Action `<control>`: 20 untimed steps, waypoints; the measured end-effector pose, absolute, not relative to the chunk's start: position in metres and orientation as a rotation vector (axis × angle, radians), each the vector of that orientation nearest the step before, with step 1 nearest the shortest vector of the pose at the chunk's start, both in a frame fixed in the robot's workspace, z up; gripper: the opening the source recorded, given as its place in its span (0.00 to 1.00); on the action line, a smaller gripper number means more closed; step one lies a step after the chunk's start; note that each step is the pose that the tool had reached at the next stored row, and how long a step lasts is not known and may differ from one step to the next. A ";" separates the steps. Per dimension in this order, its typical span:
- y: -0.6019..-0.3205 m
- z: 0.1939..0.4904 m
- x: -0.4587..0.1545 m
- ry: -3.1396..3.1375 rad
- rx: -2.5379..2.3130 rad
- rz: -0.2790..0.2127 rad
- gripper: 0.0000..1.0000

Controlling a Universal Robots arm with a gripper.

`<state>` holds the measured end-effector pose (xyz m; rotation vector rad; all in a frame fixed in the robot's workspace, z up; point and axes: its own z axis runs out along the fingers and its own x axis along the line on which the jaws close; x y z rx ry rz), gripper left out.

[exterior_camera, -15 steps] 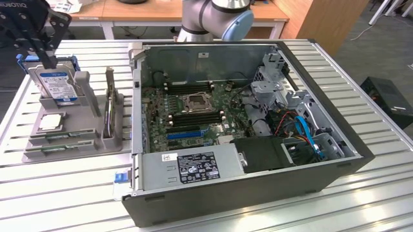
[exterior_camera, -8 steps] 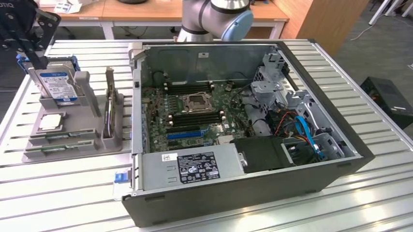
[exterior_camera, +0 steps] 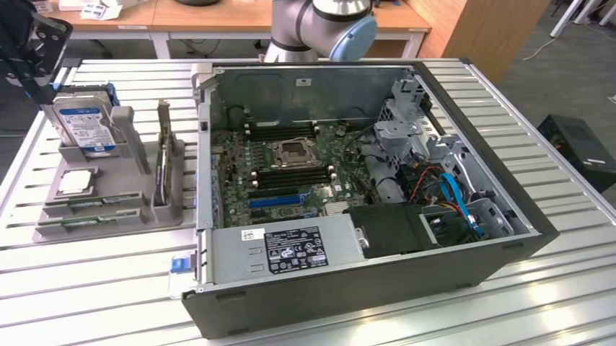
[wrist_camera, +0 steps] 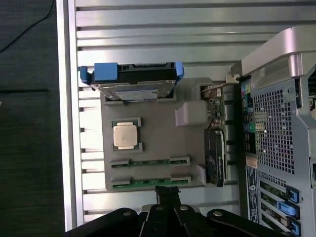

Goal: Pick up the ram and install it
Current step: 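Reach for the ram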

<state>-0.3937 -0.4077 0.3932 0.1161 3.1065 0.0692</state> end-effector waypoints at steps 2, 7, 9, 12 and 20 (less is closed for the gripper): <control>-0.408 0.393 -0.397 3.107 0.116 0.069 0.11; -0.409 0.393 -0.403 3.107 0.116 0.069 0.11; -0.409 0.393 -0.404 3.107 0.116 0.069 0.11; -0.409 0.393 -0.407 3.106 0.116 0.069 0.11; -0.410 0.393 -0.412 3.107 0.116 0.069 0.11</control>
